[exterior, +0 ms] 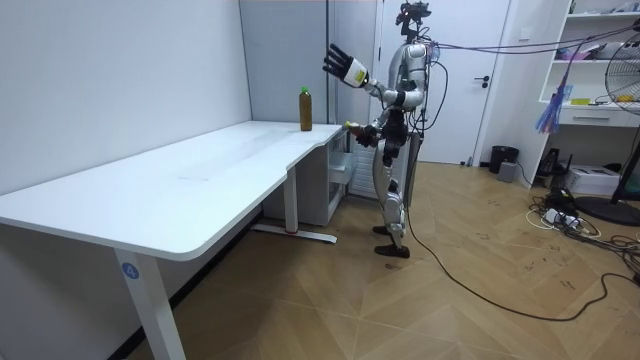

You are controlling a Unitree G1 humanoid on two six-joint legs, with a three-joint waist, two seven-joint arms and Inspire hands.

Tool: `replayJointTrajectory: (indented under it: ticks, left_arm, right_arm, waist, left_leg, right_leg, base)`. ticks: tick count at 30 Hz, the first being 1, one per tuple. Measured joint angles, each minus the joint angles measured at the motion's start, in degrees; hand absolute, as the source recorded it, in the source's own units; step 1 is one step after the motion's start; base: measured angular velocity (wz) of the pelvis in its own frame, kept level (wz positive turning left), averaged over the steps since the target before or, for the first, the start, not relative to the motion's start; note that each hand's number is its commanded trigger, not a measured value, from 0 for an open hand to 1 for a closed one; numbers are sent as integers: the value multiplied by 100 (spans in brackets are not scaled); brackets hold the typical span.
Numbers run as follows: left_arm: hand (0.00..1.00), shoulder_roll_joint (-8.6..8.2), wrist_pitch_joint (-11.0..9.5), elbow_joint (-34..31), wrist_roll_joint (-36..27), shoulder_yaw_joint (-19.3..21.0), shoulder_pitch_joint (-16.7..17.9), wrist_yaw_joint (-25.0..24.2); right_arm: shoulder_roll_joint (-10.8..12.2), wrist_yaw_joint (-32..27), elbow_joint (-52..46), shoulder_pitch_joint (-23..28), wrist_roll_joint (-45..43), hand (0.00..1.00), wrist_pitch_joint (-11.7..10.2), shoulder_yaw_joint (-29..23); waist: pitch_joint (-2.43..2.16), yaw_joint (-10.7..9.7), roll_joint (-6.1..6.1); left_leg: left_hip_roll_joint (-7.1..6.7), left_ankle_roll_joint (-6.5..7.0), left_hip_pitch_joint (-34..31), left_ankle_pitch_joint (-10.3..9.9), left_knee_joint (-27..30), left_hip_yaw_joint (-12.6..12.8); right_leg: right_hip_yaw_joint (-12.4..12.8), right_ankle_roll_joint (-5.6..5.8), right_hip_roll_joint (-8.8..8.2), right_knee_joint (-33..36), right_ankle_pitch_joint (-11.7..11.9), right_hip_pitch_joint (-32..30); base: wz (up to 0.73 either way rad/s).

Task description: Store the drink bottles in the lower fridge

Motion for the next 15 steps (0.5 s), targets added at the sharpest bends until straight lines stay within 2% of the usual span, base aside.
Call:
replayJointTrajectory:
  ticks: [4, 7, 9, 13, 15]
  left_arm:
    - [0, -4, 23, 1300, 7, -91, 263, 320]
    - [0, -13, 60, 2471, -24, -499, 320, 607]
    - [0, -12, 71, 3049, -375, -885, 394, 838]
    - [0, 2, 115, 3867, -659, -1377, 409, 1011]
    - [0, -9, 230, 4157, -824, -1494, 419, 996]
  right_arm:
    - [106, -235, -1, 40, 26, 100, 45, -22]
    - [116, -352, 9, 37, 26, 100, 61, 64]
    - [188, -445, 36, 6, 59, 100, 57, 170]
    - [191, -603, 73, -24, 144, 100, 73, 383]
    - [205, -760, 81, -28, 262, 100, 149, 430]
  waist:
    - [-13, 51, -42]
    - [-19, 79, -106]
    - [-9, 64, -238]
    - [-3, 95, -310]
    - [-3, 99, -313]
  left_leg:
    - [-24, -1, 1, 0, 5, 16]
    - [-38, 1, 5, 1, 3, -21]
    - [-46, 1, 1, 1, 1, -68]
    - [-51, 2, -14, 0, -37, -72]
    - [-46, 3, -4, 0, -55, -74]
  right_leg:
    - [10, -10, 10, -7, -6, -6]
    - [9, -6, 3, -22, -11, 16]
    - [-43, -7, 0, -76, -10, 27]
    - [-55, -6, -6, -79, -9, 21]
    - [-54, -5, -1, -79, -9, 23]
  base:
    - [-3]
    - [6]
    - [10]
    - [0]
    - [0]
